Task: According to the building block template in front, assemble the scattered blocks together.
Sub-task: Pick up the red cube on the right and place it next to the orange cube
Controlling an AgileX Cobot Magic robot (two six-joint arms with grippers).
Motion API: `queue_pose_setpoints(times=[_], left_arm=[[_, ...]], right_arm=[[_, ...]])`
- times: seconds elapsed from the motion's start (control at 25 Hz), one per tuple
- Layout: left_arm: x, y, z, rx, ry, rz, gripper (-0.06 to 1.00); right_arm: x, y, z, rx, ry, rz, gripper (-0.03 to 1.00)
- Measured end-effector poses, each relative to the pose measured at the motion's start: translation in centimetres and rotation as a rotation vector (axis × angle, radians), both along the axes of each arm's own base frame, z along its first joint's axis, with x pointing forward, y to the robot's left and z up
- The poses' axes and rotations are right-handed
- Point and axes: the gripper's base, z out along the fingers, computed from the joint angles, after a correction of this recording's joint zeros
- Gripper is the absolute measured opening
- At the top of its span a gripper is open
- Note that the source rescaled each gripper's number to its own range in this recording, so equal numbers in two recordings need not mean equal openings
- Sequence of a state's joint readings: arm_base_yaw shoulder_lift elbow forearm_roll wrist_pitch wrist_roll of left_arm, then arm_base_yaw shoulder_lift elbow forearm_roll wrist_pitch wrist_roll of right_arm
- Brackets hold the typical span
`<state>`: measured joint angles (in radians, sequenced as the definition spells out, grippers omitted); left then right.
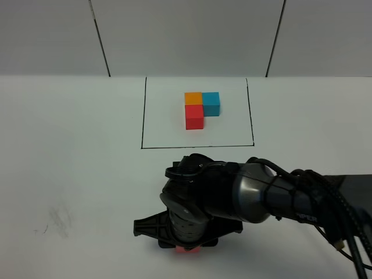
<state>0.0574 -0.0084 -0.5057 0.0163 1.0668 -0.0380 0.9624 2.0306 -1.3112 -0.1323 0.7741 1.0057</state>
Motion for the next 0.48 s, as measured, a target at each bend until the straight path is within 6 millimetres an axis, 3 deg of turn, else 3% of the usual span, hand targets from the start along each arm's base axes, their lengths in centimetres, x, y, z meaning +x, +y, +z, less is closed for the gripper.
queue_pose_setpoints(times=[0.2,0.48], left_arm=[[0.0,0.0,0.0,0.000,0.000,0.000,0.64],[0.0,0.0,0.0,0.000,0.000,0.000,0.64]], right_arm=[[1.1,1.4,-1.1,-0.004,-0.004,0.024,0.00],[3.4,1.5,-1.6,-0.036,-0.001,0.015,0.00]])
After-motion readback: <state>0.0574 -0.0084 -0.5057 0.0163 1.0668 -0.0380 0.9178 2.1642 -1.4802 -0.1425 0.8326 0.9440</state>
